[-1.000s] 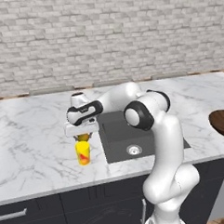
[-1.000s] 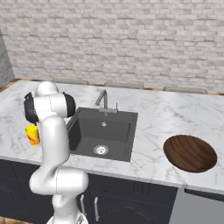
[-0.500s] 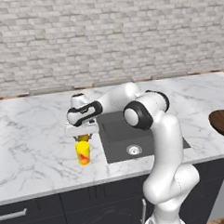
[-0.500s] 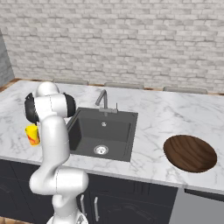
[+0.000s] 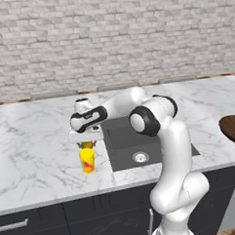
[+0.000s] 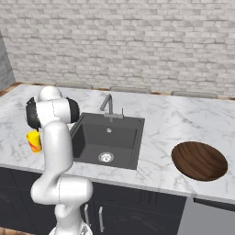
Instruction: Remove the pear and orange from the sink. Then move the bowl and cup from the counter to the sink for washing.
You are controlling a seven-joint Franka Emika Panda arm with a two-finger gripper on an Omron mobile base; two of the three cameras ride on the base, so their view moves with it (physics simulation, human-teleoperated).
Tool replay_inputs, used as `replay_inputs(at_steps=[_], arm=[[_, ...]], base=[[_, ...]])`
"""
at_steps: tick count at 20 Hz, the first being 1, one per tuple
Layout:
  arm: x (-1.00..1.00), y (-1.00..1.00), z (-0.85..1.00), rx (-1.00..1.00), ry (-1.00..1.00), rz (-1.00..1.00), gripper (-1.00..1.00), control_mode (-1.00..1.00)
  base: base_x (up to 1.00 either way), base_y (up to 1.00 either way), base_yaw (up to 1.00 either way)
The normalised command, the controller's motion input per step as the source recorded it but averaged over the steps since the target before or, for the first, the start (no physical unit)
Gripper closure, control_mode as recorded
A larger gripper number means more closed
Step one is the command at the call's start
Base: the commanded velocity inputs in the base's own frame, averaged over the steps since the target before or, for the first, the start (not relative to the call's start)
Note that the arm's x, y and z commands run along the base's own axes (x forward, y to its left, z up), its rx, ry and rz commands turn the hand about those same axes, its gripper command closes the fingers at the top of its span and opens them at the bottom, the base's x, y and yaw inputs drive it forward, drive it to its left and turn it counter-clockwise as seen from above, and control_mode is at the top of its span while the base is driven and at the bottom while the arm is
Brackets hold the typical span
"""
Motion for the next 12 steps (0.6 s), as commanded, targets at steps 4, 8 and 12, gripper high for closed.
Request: replay_inputs(at_steps=[4, 8, 12], arm=[[0.00, 0.01, -0.10, 0.00, 0.00, -0.07, 1.00, -1.00], [0.00, 0.01, -0.09, 0.00, 0.00, -0.07, -1.00, -1.00], [0.00, 0.00, -0.08, 0.00, 0.00, -0.06, -1.00, -1.00]], base=[[0.00, 0.00, 0.00], [0.00, 0.00, 0.00], [0.00, 0.00, 0.00]])
